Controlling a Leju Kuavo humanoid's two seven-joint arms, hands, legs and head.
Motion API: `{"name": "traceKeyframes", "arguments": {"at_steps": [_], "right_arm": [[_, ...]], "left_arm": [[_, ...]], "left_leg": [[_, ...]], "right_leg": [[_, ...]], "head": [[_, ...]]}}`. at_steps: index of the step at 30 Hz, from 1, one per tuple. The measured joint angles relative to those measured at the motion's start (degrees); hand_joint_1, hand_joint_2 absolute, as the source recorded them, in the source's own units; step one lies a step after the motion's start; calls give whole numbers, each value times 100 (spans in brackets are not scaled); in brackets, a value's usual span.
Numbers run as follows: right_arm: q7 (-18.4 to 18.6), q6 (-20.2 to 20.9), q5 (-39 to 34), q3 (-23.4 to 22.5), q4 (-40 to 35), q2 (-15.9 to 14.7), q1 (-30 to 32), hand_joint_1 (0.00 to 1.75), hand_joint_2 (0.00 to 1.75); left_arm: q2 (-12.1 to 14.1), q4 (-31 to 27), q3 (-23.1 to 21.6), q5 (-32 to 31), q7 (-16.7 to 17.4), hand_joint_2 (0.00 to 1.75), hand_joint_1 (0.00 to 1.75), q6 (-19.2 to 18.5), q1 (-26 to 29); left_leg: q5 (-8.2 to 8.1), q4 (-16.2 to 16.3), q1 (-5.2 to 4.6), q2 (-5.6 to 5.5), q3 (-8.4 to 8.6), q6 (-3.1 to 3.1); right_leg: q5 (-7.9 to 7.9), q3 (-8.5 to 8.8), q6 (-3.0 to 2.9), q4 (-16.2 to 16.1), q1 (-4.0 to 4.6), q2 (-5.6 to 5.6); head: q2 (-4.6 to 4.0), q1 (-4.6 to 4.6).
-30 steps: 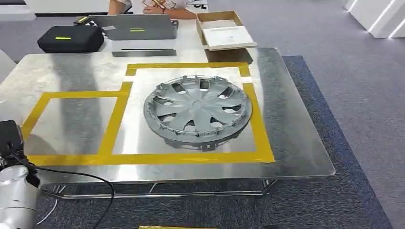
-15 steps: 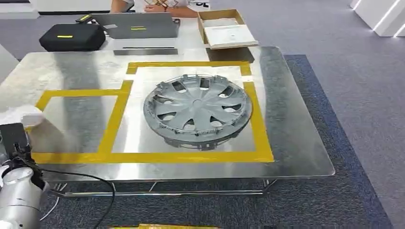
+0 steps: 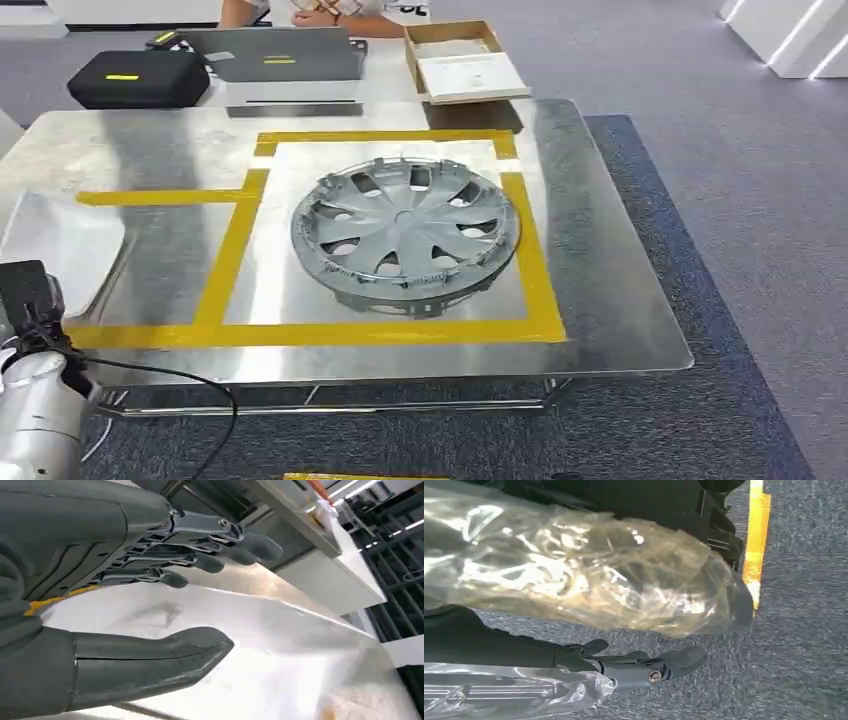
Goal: Take the parts from the cabinet and place them on the table.
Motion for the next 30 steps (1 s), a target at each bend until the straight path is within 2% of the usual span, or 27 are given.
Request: {"name": "traceKeyframes", "arguments": {"at_steps": [1, 2, 4, 5, 6, 7, 8, 9, 10, 11, 12, 13, 14, 16, 17, 18, 19, 20, 22, 23, 24, 25, 27, 28, 29, 30], "right_arm": [[-2, 0, 0, 0, 0, 0, 3, 0, 0], [-2, 0, 4, 0, 0, 0, -3, 0, 0], [-6, 0, 15, 0, 0, 0, -5, 0, 0], [-11, 2, 28, 0, 0, 0, -10, 0, 0], [-15, 2, 46, 0, 0, 0, -8, 0, 0], [-20, 2, 57, 0, 0, 0, -4, 0, 0], [-24, 4, 65, 0, 0, 0, 5, 0, 0], [-28, 7, 77, 0, 0, 0, 8, 0, 0], [-33, 9, 92, 0, 0, 0, 6, 0, 0], [-39, 9, 103, 0, 0, 0, -1, 0, 0], [-41, 9, 107, 0, 0, 0, -8, 0, 0], [-44, 9, 112, 0, 0, -6, -27, 0, 0], [-50, 11, 120, 2, 0, -9, -44, 0, 0], [-50, 11, 129, 2, 0, -11, -37, 0, 0], [-52, 11, 142, 0, 0, -11, -35, 0, 0], [-50, 11, 148, 0, 0, -9, -38, 0, 0], [-52, 11, 155, 0, 0, -11, -51, 0, 0], [-52, 11, 160, 0, 0, -11, -66, 0, 0], [-52, 15, 166, 0, 0, -9, -65, 0, 0], [-52, 15, 168, 0, 0, -9, -59, 0, 0], [-50, 15, 173, 0, 0, -9, -55, 0, 0], [-50, 15, 177, 0, 0, -9, -54, 0, 0], [-50, 15, 179, 0, 0, -9, -60, 0, 0], [-50, 15, 179, 0, 0, -9, -62, 0, 0], [-50, 15, 179, 0, 0, -11, -73, 0, 0], [-50, 15, 179, 0, 0, -11, -73, 0, 0]], "left_arm": [[-2, 4, 0, 0, 0, 175, 0, 2, 4], [0, 9, 4, 0, -20, 175, 0, 0, -1], [-7, 9, 7, 2, -92, 175, 0, -11, -24], [-9, 9, 7, 11, -127, 175, 0, -15, -29], [-11, 11, 9, 5, -146, 175, 0, -3, -29], [-11, 15, 9, -4, -172, 175, 0, 9, -31], [-9, 22, 9, -11, -207, 175, 0, 24, -31], [-4, 31, 9, -28, -245, 175, 0, 48, -38], [-2, 39, 9, -65, -286, 175, 0, 70, -51], [4, 53, 11, -103, -335, 0, 0, 96, -87], [11, 70, 13, -157, -384, 0, 0, 116, -131], [11, 83, 15, -199, -428, 0, 0, 127, -165], [22, 87, 18, -192, -479, 0, 0, 103, -215], [-9, 94, 18, -74, -544, 0, 0, -44, -308], [-35, 74, -2, -79, -540, 0, 0, -44, -373], [-61, 11, -50, -113, -518, 0, 0, -20, -416], [-76, -53, -101, -179, -503, 0, 0, 33, -477], [-94, -136, -174, -246, -462, 0, 0, 119, -550], [-133, -340, -338, -351, -374, 0, 0, 268, -590], [-149, -403, -396, -396, -354, 0, 0, 326, -590], [-181, -494, -480, -450, -308, 0, 0, 413, -592], [-208, -569, -539, -488, -284, 0, 0, 455, -604], [-254, -802, -693, -544, -262, 0, 0, 518, -670], [-260, -857, -736, -551, -258, 0, 0, 520, -706], [-278, -883, -783, -551, -240, 0, 0, 520, -736], [-293, -931, -804, -551, -229, 0, 0, 522, -732]], "left_leg": [[-9, 5, -7, -1, -3, 22], [19, -36, 23, -1, 9, 75], [27, -57, 41, 7, 30, 126], [22, -56, 31, 10, 26, 158], [19, -56, 20, 13, 25, 165], [15, -54, 10, 15, 21, 170], [15, -54, -2, 14, 24, 171], [13, -54, -11, 13, 29, 174], [10, -53, -18, 10, 34, 177], [8, -53, -24, 2, 49, 175], [4, -53, -28, -2, 60, 169], [1, -53, -34, -3, 57, 161], [-3, -31, -64, -10, 28, 125], [18, -44, -38, -6, 24, 65], [25, -56, -36, -9, 30, 31], [-26, -25, -18, -9, 17, 9], [-142, 115, -26, -2, -31, -22], [-370, 468, -17, 0, -186, -44], [-770, 1362, -4, 0, -574, -84], [-840, 1660, 0, 0, -709, -103], [-765, 1678, 16, 0, -721, -113], [-546, 1447, 30, 1, -622, -115], [-36, 527, 51, 2, -179, -108], [27, 159, 58, 1, -6, -114], [-41, 49, 21, -9, 58, -95], [-68, 54, 15, -8, 30, -14]], "right_leg": [[8, 11, 27, -29, -7, -8], [-8, 21, 73, -32, 2, -10], [-182, -110, 121, 178, -10, -24], [-450, -375, 135, 707, -21, -28], [-646, -626, 147, 1205, -23, -29], [-777, -834, 154, 1600, -23, -29], [-787, -974, 151, 1834, -21, -29], [-644, -953, 136, 1737, -17, -29], [-446, -840, 117, 1463, -13, -29], [-105, -544, 72, 848, -2, -29], [126, -284, 32, 315, 8, -30], [70, -149, -15, 59, 25, -38], [80, -91, -11, -21, 31, -31], [86, -113, -28, 0, 52, -19], [104, -106, -61, -24, 47, -20], [150, -68, -105, -88, -7, -31], [158, -59, -123, -100, -3, -32], [160, -61, -140, -100, -3, -36], [155, -58, -146, -98, -2, -37], [152, -58, -148, -94, -4, -35], [151, -53, -147, -91, -6, -28], [147, -50, -140, -85, -6, -14], [119, -33, -99, -54, -16, -9], [93, -33, -60, -33, -13, -10], [77, -70, -28, 12, 21, 2], [89, -107, 2, 15, 19, 8]], "head": [[0, -16], [0, -7], [0, 24], [0, 37], [0, 28], [0, 37], [0, 30], [0, 30], [0, 33], [0, 30], [0, 33], [0, 26], [0, 22], [0, 22], [0, 26], [0, 28], [0, -13], [0, -42], [0, -33], [0, -40], [0, -38], [0, -40], [0, -35], [0, -35], [0, -50], [0, -39]]}}
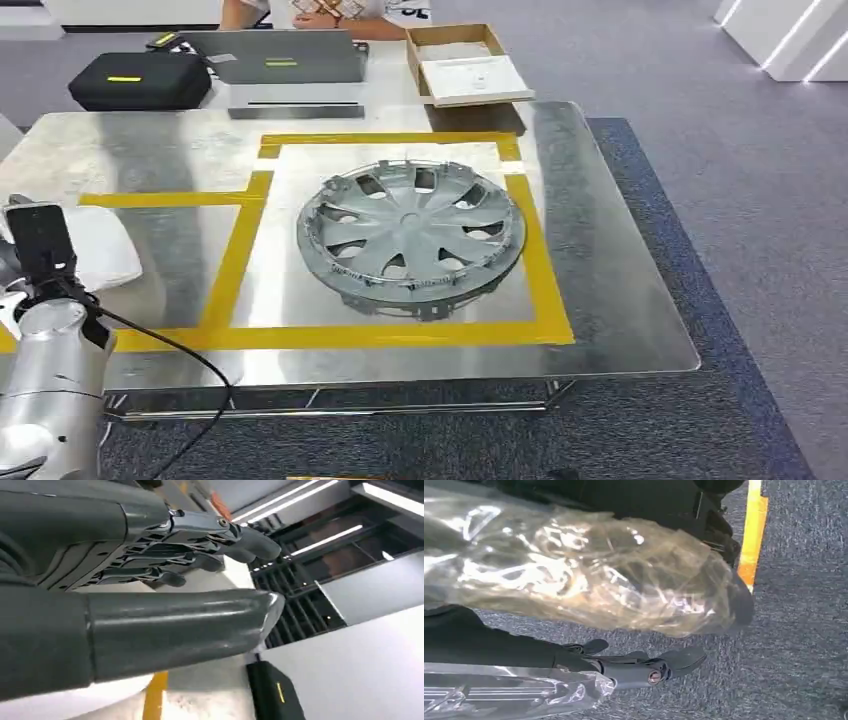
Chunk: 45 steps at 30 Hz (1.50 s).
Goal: Take the parts from the cabinet and place them on the table.
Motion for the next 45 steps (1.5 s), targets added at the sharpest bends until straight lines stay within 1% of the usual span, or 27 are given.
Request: {"name": "traceKeyframes", "arguments": {"at_steps": [2, 4, 5, 8, 9, 10, 13, 14, 18, 20, 22, 23, 24, 25, 26, 28, 29, 33, 34, 35, 37, 38, 39, 40, 41, 43, 45], "right_arm": [[4, 0, 0, 0, 0, 0, 22, 0, 0], [4, 0, 15, 0, 0, 0, 20, 0, 0], [4, 0, 22, 0, 0, 0, 13, 0, 0], [7, 0, 42, 0, 0, 0, 17, 0, 0], [13, 0, 50, 0, 0, 0, 25, 0, 0], [13, 0, 59, 0, 0, 0, 26, 0, 0], [13, 2, 74, 0, 0, 0, 7, 0, 0], [13, 2, 79, 0, 0, -2, 2, 0, 0], [13, 4, 74, 0, 0, 0, 24, 0, 0], [13, 2, 63, 0, 0, 17, 11, 0, 0], [13, 2, 55, 0, 0, 20, 5, 0, 0], [13, 2, 44, 0, 0, 22, 12, 0, 0], [13, 2, 33, -2, 0, 22, 18, 0, 0], [13, 0, 22, -7, 0, 22, 21, 0, 0], [13, 0, 13, -11, 0, 22, 22, 0, 0], [11, -2, -4, -18, 0, 35, 21, 0, 0], [11, -2, -4, -20, 0, 39, 19, 0, 0], [7, -4, -4, -22, 0, 42, 33, 0, 0], [7, -4, -4, -22, 0, 40, 41, 0, 0], [4, -4, -4, -22, 0, 39, 38, 0, 0], [4, -4, -4, -22, 0, 42, 43, 0, 0], [4, -4, -4, -22, 0, 39, 39, 0, 0], [4, -4, -4, -22, 0, 39, 40, 0, 0], [4, -4, -4, -22, 0, 39, 40, 0, 0], [4, -4, -4, -22, 0, 39, 41, 0, 0], [4, -4, -4, -22, 0, 39, 31, 0, 0], [4, -15, -17, -22, 0, 39, -3, 0, 0]], "left_arm": [[-22, -61, -50, -4, 9, 0, 0, 18, 21], [-52, -220, -146, -135, -141, 0, 0, 100, 17], [-74, -328, -214, -267, -214, 0, 0, 182, 7], [-127, -716, -562, -814, -90, 0, 0, 297, 11], [-153, -869, -714, -974, -7, 0, 0, 313, 11], [-186, -1001, -859, -1116, 63, 0, 0, 341, 10], [-284, -1412, -1288, -1281, 219, 0, 0, 369, -35], [-304, -1515, -1404, -1312, 227, 0, 0, 374, -61], [-457, -1830, -1856, -1327, 229, 0, 0, 387, 16], [-518, -1982, -2073, -1255, 155, 0, 0, 450, 139], [-601, -2070, -2300, -1185, 65, 0, 0, 525, 323], [-625, -2100, -2396, -1160, 28, 0, 0, 562, 433], [-649, -2127, -2488, -1132, -15, 0, 0, 610, 538], [-695, -2166, -2606, -1130, -61, 0, 0, 651, 635], [-710, -2208, -2691, -1134, -96, 0, 0, 671, 713], [-774, -2317, -2892, -1152, -138, 0, 0, 721, 823], [-798, -2363, -2982, -1163, -160, 0, 0, 734, 868], [-901, -2446, -3265, -1200, -203, 0, 0, 769, 1074], [-927, -2452, -3311, -1200, -206, 0, 0, 772, 1083], [-953, -2469, -3357, -1200, -205, 0, 0, 771, 1096], [-984, -2485, -3414, -1202, -205, 0, 0, 772, 1120], [-990, -2487, -3425, -1202, -205, 0, 0, 772, 1138], [-995, -2487, -3436, -1202, -205, 0, 0, 772, 1163], [-994, -2487, -3447, -1202, -206, 0, 0, 772, 1185], [-997, -2487, -3453, -1202, -205, 0, 0, 772, 1200], [-997, -2492, -3477, -1202, -205, 0, 0, 772, 1201], [-1010, -2527, -3510, -1198, -208, 0, 0, 774, 1202]], "left_leg": [[2, -4, -23, -2, -22, 63], [31, -40, 9, 7, -8, 155], [30, -39, 5, 9, -10, 192], [24, -36, -30, 8, -14, 234], [22, -36, -44, 4, -9, 238], [21, -35, -57, -2, 1, 240], [18, -33, -93, -8, 35, 241], [15, -26, -126, -7, 18, 229], [84, -38, -120, 2, -15, 122], [-211, 148, -108, 6, -81, 60], [-746, 978, -71, 6, -351, 6], [-926, 1360, -62, 6, -472, -14], [-990, 1563, -58, 6, -519, -27], [-921, 1505, -52, 6, -442, -33], [-748, 1210, -48, 6, -253, -30], [-371, 218, -45, 7, 358, -6], [-470, -102, -61, 5, 501, 27], [-261, -84, -121, -8, 410, 225], [-181, -118, -74, 22, 365, 280], [-129, -118, -76, 24, 305, 320], [-15, -114, -78, 28, 152, 355], [52, -108, -82, 29, 62, 355], [114, -106, -85, 30, -28, 350], [171, -103, -86, 34, -106, 343], [226, -100, -86, 37, -181, 332], [333, -98, -86, 32, -301, 298], [412, -76, -117, 24, -376, 242]], "right_leg": [[20, 2, 44, -28, -12, -3], [-89, -82, 105, 72, -21, -19], [-277, -210, 130, 364, -22, -38], [-799, -839, 153, 1669, -24, -39], [-771, -930, 141, 1813, -23, -39], [-621, -878, 121, 1671, -20, -38], [107, -221, -34, 273, 27, -39], [52, -77, -72, 114, 42, -46], [131, -85, -92, -8, 35, -24], [206, -83, -111, -92, -15, -51], [237, -130, -125, -86, -17, -63], [259, -160, -124, -82, -16, -65], [286, -201, -123, -71, -16, -65], [316, -250, -118, -55, -17, -65], [344, -305, -107, -35, -18, -65], [398, -391, -68, 11, -20, -65], [426, -425, -25, 31, 7, -67], [591, -445, 102, -26, -13, -70], [541, -486, 134, 6, -29, -68], [286, -587, 161, 140, -29, -74], [-399, -835, 210, 941, -41, -74], [-657, -957, 225, 1419, -41, -73], [-767, -998, 234, 1753, -41, -74], [-708, -925, 235, 1820, -41, -74], [-531, -720, 227, 1659, -41, -74], [-212, 5, 177, 746, -40, -74], [-391, 709, 136, -219, -7, -70]], "head": [[0, -7], [0, 0], [0, 37], [0, 37], [0, 35], [0, 37], [0, 35], [0, 24], [0, 28], [0, 2], [0, -13], [0, -11], [0, -13], [0, -15], [0, -15], [0, -15], [0, -15], [0, -4], [0, 0], [0, 13], [0, 46], [0, 37], [0, 44], [0, 39], [0, 44], [0, 44], [0, 63]]}}
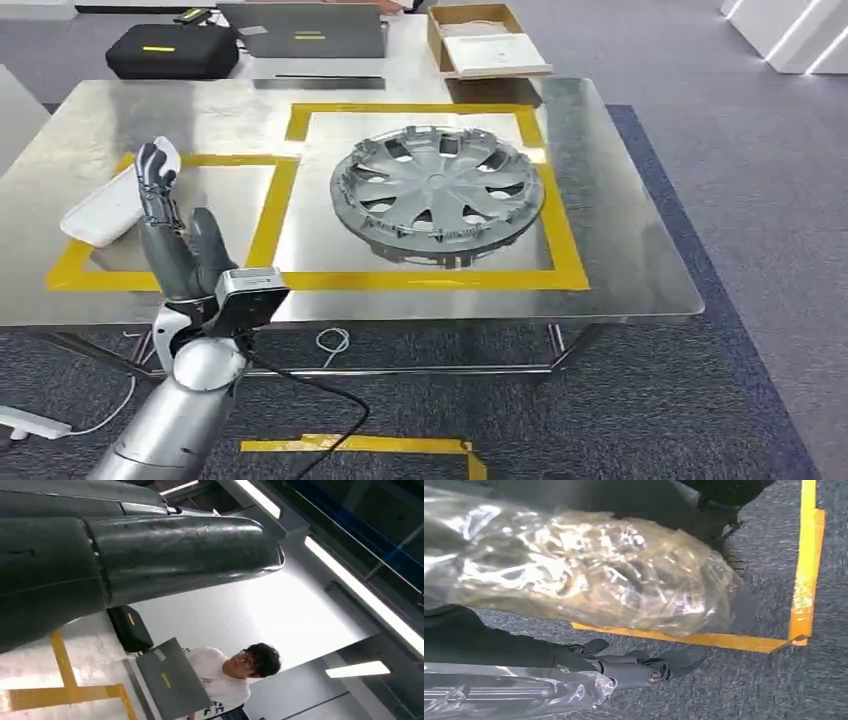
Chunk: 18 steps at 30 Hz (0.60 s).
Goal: Take the parts from the cabinet and place them on the table.
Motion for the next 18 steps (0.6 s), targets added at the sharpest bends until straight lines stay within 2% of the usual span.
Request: {"name": "traceKeyframes", "arguments": {"at_steps": [1, 2, 3, 4, 5, 6, 7, 8, 9, 10, 11, 12, 13, 14, 15, 16, 18], "right_arm": [[2, -7, -4, 0, 0, 4, -5, 0, 0], [2, -17, -7, 0, 0, 15, 10, 0, 0], [9, -24, -11, -2, 0, 26, 22, 0, 0], [9, -28, -15, -4, 2, 50, 40, 0, 0], [13, -48, -18, -11, -2, 55, 34, 0, 0], [11, -50, -15, -20, -2, 59, 30, 0, 0], [11, -57, -15, -31, 0, 63, 29, 0, 0], [11, -59, -15, -37, 0, 74, 34, 0, 0], [13, -66, -15, -39, 0, 74, 34, 0, 0], [13, -74, -15, -44, 0, 74, 35, 0, 0], [11, -87, -17, -48, -2, 74, 35, 0, 0], [4, -98, -17, -59, -2, 74, 35, 0, 0], [-9, -101, -17, -79, 0, 81, 36, 0, 0], [-20, -103, -20, -87, -2, 90, 34, 0, 0], [-31, -105, -17, -92, -2, 98, 34, 0, 0], [-37, -105, -17, -92, -2, 107, 34, 0, 0], [-41, -107, -18, -96, 0, 109, 38, 0, 0]], "left_arm": [[-2, -9, -24, 2, 2, 0, 0, 0, 6], [-7, -9, -33, 4, 2, 0, 0, 0, 10], [-11, -9, -41, 7, 2, 0, 0, 0, 26], [-11, -7, -46, 11, 0, 0, 0, 0, 45], [-9, -9, -48, 22, -4, 0, 0, 0, 63], [-4, -6, -50, 35, -4, 0, 0, 0, 71], [-4, -6, -59, 52, -4, 0, 0, 0, 81], [-4, -6, -65, 61, -7, 0, 0, 0, 94], [-4, -6, -70, 68, -7, 0, 0, 0, 109], [-2, -4, -76, 70, -7, 0, 0, 0, 133], [0, -2, -87, 70, -7, 0, 0, 0, 160], [4, 0, -118, 70, -7, 0, 0, 0, 183], [2, 2, -151, 70, -9, 0, 0, 0, 200], [0, 2, -175, 68, -9, 0, 0, 0, 207], [-13, 2, -192, 68, -13, 0, 0, 0, 206], [-17, 2, -203, 68, -17, 0, 0, 2, 216], [-17, 4, -212, 68, -17, 0, 0, 2, 262]], "left_leg": [[73, -17, 7, 13, -4, -37], [125, -34, 28, 17, -6, -72], [171, -50, 35, 17, -7, -110], [194, -48, 24, 6, -35, -148], [-9, 19, 40, -1, -91, -178], [-350, 255, 48, -3, -154, -198], [-735, 675, 58, -2, -244, -229], [-1034, 1132, 60, -2, -328, -250], [-1181, 1503, 60, -2, -373, -265], [-1143, 1686, 60, -2, -344, -270], [-971, 1645, 60, -1, -217, -268], [-763, 1415, 59, -2, -13, -257], [-590, 950, 59, -2, 330, -231], [-586, 429, 58, -2, 709, -200], [-749, -19, 36, -4, 987, -169], [-811, -129, 32, -8, 1028, -130], [-761, -107, -4, -10, 971, -63]], "right_leg": [[4, -24, -11, -10, 2, 3], [31, -118, -19, -16, 25, 11], [62, -140, -62, -4, 38, 13], [153, -187, -138, -55, -8, -13], [215, -174, -197, -55, -14, -33], [279, -254, -250, -55, -14, -36], [352, -337, -265, -52, -11, -37], [418, -420, -271, -48, -5, -40], [473, -500, -270, -36, -2, -42], [525, -591, -267, -17, -1, -46], [572, -679, -257, 7, -1, -46], [611, -770, -242, 44, -1, -46], [648, -855, -224, 91, -1, -43], [674, -909, -197, 141, 0, -40], [696, -974, -169, 195, 37, -33], [735, -991, -133, 206, 30, -35], [835, -999, -69, 174, 5, -42]], "head": [[0, -22], [0, 6], [0, 9], [0, 8], [0, -7], [0, -33], [0, -44], [0, -35], [0, -42], [0, -35], [0, -37], [0, -37], [0, -35], [0, -33], [0, -48], [0, -31], [0, -37]]}}
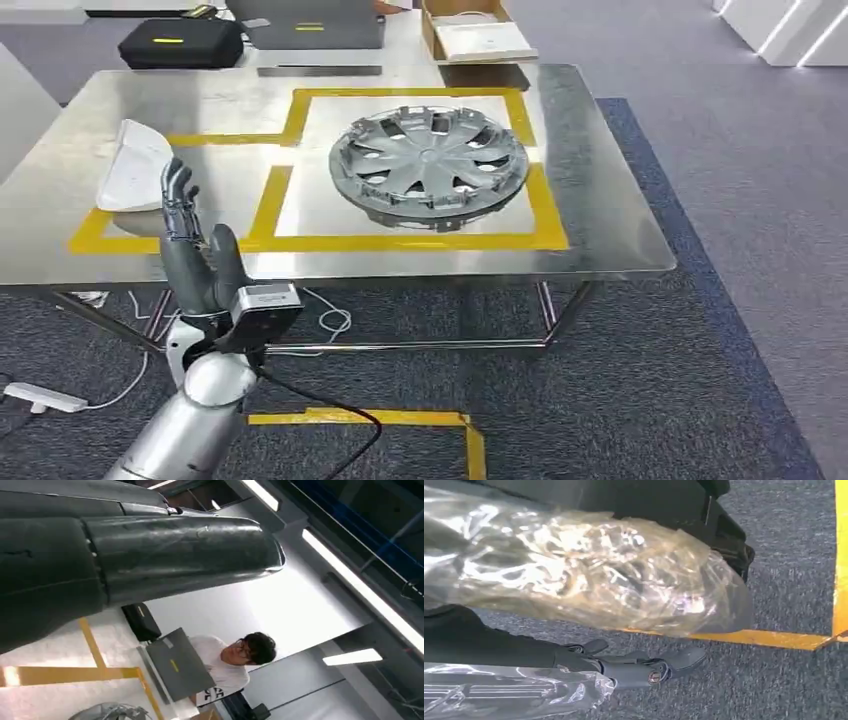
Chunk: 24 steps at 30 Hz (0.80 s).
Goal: Take the parts from the cabinet and place them on the table.
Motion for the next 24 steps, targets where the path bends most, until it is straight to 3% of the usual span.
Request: {"name": "traceKeyframes", "arguments": {"at_steps": [1, 2, 3, 5, 6, 7, 8, 9, 10, 11, 12, 13, 15, 16, 17, 19, 20, 21, 22, 23, 24], "right_arm": [[0, 0, -2, -2, 0, 0, 13, 0, 0], [0, -2, 0, -2, -2, 0, 17, 0, 0], [0, -2, -2, -4, 0, 0, 19, 0, 0], [0, -2, 0, -15, -2, 0, 19, 0, 0], [0, -2, 0, -20, -2, 0, 18, 0, 0], [0, -2, 0, -24, 0, 0, 20, 0, 0], [0, -2, -2, -26, -2, 0, 21, 0, 0], [0, -2, -2, -28, -2, 0, 23, 0, 0], [0, -2, 0, -31, -2, 0, 20, 0, 0], [0, -4, 0, -31, -2, 0, 10, 0, 0], [0, -9, 0, -33, -4, 0, -1, 0, 0], [-2, -11, 2, -33, -4, 0, -17, 0, 0], [-4, -9, 4, -35, -4, 0, -12, 0, 0], [-4, -9, 2, -39, -4, 0, 0, 0, 0], [-4, -9, 7, -42, -4, 11, -2, 0, 0], [-4, -15, 13, -48, -6, 11, -7, 0, 0], [-4, -15, 15, -48, -6, 13, -7, 0, 0], [-4, -15, 18, -48, -6, 13, -5, 0, 0], [-4, -18, 20, -48, -6, 13, -4, 0, 0], [-4, -20, 20, -50, -6, 13, -3, 0, 0], [-4, -20, 22, -50, -6, 13, -3, 0, 0]], "left_arm": [[-4, 0, -11, 0, 0, 0, 0, -2, 22], [-13, 0, -20, 0, 0, 0, 0, -2, 20], [-20, 2, -37, 0, 2, 0, 0, -2, 23], [-24, 2, -70, 0, 0, 0, 0, -2, 40], [-24, 4, -81, 0, 0, 0, 0, 0, 48], [-24, 7, -85, 0, 0, 0, 0, 0, 62], [-24, 7, -90, 2, 0, 0, 0, -2, 75], [-26, 7, -92, 17, 2, 0, 0, -2, 80], [-26, 7, -92, 39, 0, 0, 0, -2, 81], [-28, 7, -92, 63, 0, 0, 0, -2, 80], [-37, 7, -92, 66, 0, 0, 0, 0, 82], [-42, 7, -92, 70, 0, 0, 0, 0, 80], [-50, 7, -101, 72, 0, 0, 0, -2, 84], [-59, 9, -103, 72, 0, 0, 0, -2, 94], [-57, 9, -103, 74, 0, 0, 0, 0, 99], [-46, 22, -103, 70, 0, 0, 0, 0, 115], [-44, 37, -103, 63, 0, 0, 0, 0, 132], [-42, 53, -103, 57, -2, 0, 0, 0, 151], [-35, 72, -101, 48, -11, 0, 0, 0, 174], [-28, 87, -101, 37, -18, 0, 0, 0, 191], [-26, 103, -101, 33, -26, 0, 0, 0, 199]], "left_leg": [[86, -46, 18, 7, -43, 53], [162, -61, 45, 42, -90, 100], [219, -60, 46, 41, -166, 144], [350, -52, 42, 41, -336, 168], [419, -43, 40, 41, -435, 169], [486, -39, 39, 42, -526, 162], [548, -36, 39, 46, -612, 153], [600, -30, 39, 47, -688, 140], [656, -26, 39, 45, -754, 126], [712, -22, 39, 37, -798, 108], [750, -14, 23, 32, -826, 79], [804, -11, 14, 37, -846, 47], [925, -55, 44, 43, -855, -10], [977, -67, 39, 39, -862, -51], [886, -29, 48, 23, -902, -83], [222, 433, 61, 20, -1059, -146], [-127, 895, 66, 20, -1166, -174], [-348, 1342, 66, 20, -1256, -193], [-414, 1693, 67, 20, -1293, -208], [-288, 1775, 72, 20, -1227, -216], [-67, 1646, 80, 21, -1059, -218]], "right_leg": [[57, -22, 38, -21, 14, 4], [-98, -68, 68, 38, -10, 22], [-405, -195, 97, 233, -12, 22], [-1056, -430, 149, 1084, -25, 22], [-1242, -536, 169, 1531, -24, 22], [-1239, -550, 179, 1785, -24, 22], [-1075, -433, 181, 1768, -25, 22], [-849, -223, 171, 1546, -24, 22], [-643, 116, 148, 1102, -24, 22], [-568, 564, 114, 482, -21, 26], [-716, 941, 84, -47, -4, 35], [-806, 1135, 74, -376, 8, 42], [-748, 1005, 44, -323, 39, 49], [-688, 960, -14, -333, 37, 42], [-603, 932, -93, -367, -16, 1], [-469, 817, -184, -359, -7, -7], [-396, 721, -193, -347, -5, -8], [-333, 625, -191, -332, -4, -9], [-276, 514, -185, -298, -5, -11], [-225, 404, -174, -262, -6, -14], [-181, 293, -157, -217, -8, -16]], "head": [[0, 3], [0, -6], [0, 31], [0, 31], [0, 35], [0, 33], [0, 33], [0, 33], [0, 33], [0, 33], [0, 33], [0, 24], [0, 31], [0, 20], [0, 40], [0, -26], [0, -28], [0, -26], [0, -28], [0, -30], [0, -30]]}}
